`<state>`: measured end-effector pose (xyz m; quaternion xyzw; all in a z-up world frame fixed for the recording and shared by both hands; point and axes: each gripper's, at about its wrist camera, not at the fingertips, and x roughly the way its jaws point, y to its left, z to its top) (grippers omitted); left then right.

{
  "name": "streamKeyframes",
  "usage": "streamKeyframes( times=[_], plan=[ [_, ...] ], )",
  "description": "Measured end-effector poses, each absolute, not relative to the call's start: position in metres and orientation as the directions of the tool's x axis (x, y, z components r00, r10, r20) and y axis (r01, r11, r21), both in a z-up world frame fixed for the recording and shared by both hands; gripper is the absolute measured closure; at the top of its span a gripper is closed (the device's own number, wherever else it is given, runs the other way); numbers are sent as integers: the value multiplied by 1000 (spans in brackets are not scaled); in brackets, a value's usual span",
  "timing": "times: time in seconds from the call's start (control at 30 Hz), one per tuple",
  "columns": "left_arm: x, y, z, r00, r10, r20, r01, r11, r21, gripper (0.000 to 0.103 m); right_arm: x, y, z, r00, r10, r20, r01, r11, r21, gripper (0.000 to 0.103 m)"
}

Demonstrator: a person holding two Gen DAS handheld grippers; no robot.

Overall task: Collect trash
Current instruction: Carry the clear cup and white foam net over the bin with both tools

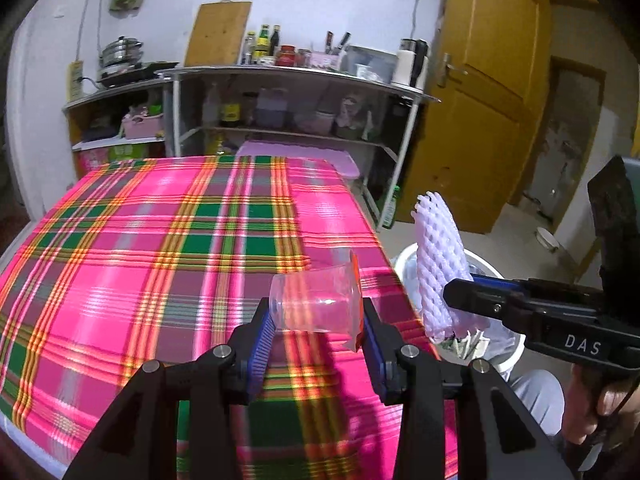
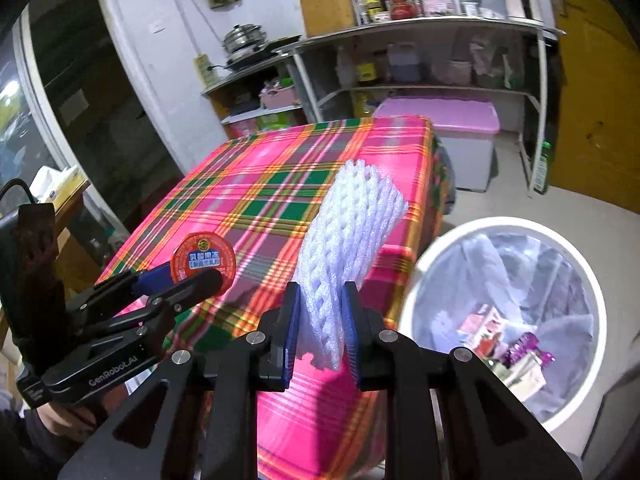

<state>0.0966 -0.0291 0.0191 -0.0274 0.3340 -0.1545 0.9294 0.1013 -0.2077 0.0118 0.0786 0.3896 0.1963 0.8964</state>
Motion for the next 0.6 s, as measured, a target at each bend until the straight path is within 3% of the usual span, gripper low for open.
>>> streamKeyframes(
  times=[0.6],
  plan=[
    [115,-119,13,659,-421,-623,434,890,-142,61,94,-287,0,665,305,-682,-139,947,288,81]
  ],
)
